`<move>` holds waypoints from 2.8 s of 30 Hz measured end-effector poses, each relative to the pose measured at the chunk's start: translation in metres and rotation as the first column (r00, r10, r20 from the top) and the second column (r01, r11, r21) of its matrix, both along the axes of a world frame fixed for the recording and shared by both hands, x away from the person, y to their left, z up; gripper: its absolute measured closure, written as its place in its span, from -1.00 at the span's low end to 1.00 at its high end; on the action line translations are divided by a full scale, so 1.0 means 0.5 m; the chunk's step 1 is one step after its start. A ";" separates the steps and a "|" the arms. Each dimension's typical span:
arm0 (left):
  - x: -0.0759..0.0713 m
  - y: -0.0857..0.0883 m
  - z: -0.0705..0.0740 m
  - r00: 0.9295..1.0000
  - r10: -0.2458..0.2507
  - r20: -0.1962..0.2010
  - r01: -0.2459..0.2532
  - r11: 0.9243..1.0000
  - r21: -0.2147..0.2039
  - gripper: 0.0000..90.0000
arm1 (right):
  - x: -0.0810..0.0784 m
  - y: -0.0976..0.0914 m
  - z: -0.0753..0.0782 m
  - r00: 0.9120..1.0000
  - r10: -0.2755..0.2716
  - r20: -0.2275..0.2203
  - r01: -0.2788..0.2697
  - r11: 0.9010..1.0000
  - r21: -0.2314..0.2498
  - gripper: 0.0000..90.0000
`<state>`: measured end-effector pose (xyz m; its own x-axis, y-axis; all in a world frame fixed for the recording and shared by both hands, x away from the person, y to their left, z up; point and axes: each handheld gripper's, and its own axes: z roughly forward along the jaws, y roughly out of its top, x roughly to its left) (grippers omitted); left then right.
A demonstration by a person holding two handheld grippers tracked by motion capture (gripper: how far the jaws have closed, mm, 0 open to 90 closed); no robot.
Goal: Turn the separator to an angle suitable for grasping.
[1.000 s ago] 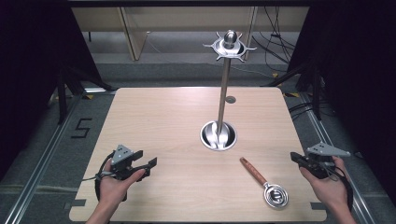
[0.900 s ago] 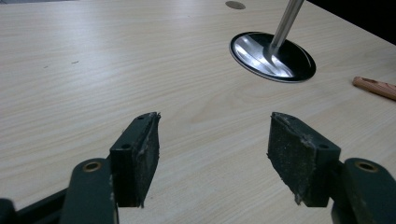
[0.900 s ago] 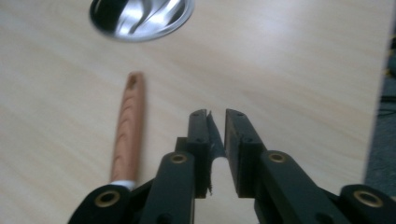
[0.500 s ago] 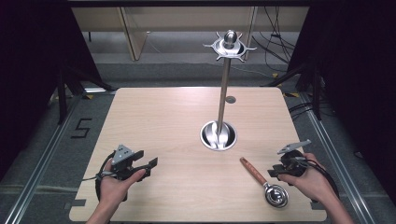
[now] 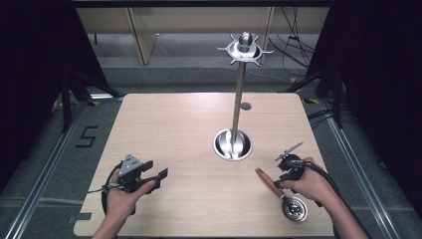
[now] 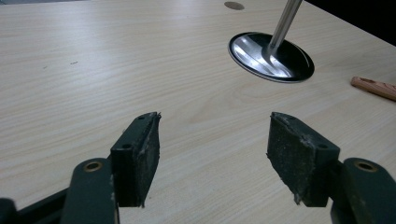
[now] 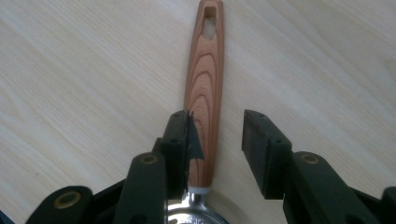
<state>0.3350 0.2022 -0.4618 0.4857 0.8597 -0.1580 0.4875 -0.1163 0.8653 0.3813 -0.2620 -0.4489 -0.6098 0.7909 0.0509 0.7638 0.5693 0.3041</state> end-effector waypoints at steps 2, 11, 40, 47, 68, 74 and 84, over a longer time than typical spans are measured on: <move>0.000 0.001 0.000 1.000 0.001 0.000 -0.001 1.000 0.000 -0.24 | 0.003 0.002 -0.003 1.000 0.009 -0.005 -0.009 1.000 -0.013 0.39; 0.001 -0.001 -0.001 1.000 -0.009 0.001 0.009 1.000 0.001 -0.25 | 0.018 0.028 -0.014 0.998 0.018 -0.066 -0.021 0.999 -0.036 0.39; 0.001 -0.003 -0.003 1.000 -0.010 -0.006 0.010 1.000 0.011 -0.24 | 0.035 0.067 -0.039 0.990 0.016 -0.140 -0.036 0.989 -0.142 0.45; 0.001 -0.002 -0.003 1.000 -0.015 -0.005 0.015 1.000 0.016 -0.24 | 0.042 0.064 -0.046 0.989 0.087 -0.118 -0.105 0.982 -0.159 0.45; 0.001 -0.001 -0.003 1.000 -0.015 -0.003 0.015 1.000 0.013 -0.24 | 0.009 0.032 0.005 0.998 0.044 0.037 -0.042 0.998 -0.053 0.53; 0.001 -0.001 -0.002 1.000 -0.017 -0.004 0.017 1.000 0.013 -0.24 | -0.011 0.009 0.026 0.988 0.001 0.154 -0.006 0.999 0.036 0.53; 0.000 -0.002 -0.001 1.000 -0.013 -0.001 0.013 1.000 0.016 -0.24 | -0.029 -0.016 0.059 0.932 -0.010 0.361 -0.031 0.994 0.107 0.53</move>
